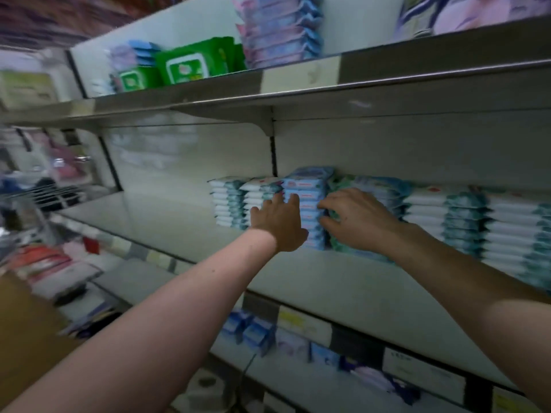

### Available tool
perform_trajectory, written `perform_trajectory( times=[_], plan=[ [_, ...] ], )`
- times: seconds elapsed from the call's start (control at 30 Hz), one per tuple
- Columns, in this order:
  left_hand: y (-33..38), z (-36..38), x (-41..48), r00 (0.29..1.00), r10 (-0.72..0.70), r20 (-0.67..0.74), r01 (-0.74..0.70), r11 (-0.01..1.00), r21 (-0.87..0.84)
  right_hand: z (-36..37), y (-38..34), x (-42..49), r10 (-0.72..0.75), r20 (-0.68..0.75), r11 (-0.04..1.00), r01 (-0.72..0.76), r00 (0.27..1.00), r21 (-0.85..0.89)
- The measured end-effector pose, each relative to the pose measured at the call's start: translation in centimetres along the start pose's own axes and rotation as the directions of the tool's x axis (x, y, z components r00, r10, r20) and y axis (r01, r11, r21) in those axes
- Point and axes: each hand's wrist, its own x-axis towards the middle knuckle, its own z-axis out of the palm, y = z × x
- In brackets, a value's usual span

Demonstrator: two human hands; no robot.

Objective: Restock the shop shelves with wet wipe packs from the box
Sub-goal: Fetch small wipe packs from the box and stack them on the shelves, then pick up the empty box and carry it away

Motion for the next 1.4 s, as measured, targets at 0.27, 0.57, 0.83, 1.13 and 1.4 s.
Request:
perform_trajectory(
  times=[0.27, 0.57, 0.83, 1.13, 1.4],
  plan=[
    [-6.9, -1.4, -8.9, 0.987, -0.164, 0.001, 0.163, 0.983, 0.083, -0.1, -11.4, -0.8, -0.099, 0.075, 0.989, 0.090, 0.992, 0.114],
    [-13.6, -2.7, -20.2, 0.937, -0.349, 0.016, 0.347, 0.934, 0.081, -0.5, -24.1, -4.3, -0.302, 0.090, 0.944, 0.285, 0.949, 0.169],
    [-19.1, -3.2, -31.4, 0.808, -0.589, 0.029, 0.586, 0.808, 0.068, -0.4, -35.1, -8.0, -0.568, 0.100, 0.796, 0.515, 0.817, 0.318],
    [-19.2, -1.3, -44.1, 0.486, -0.869, 0.091, 0.853, 0.494, 0.170, 0.7, -42.7, -16.1, -0.799, 0.049, 0.553, 0.701, 0.599, 0.451],
    [-17.5, -0.2, -55.9, 0.235, -0.965, 0.115, 0.939, 0.256, 0.228, 0.0, -48.0, -24.4, -0.933, 0.008, 0.309, 0.787, 0.361, 0.534]
  ],
)
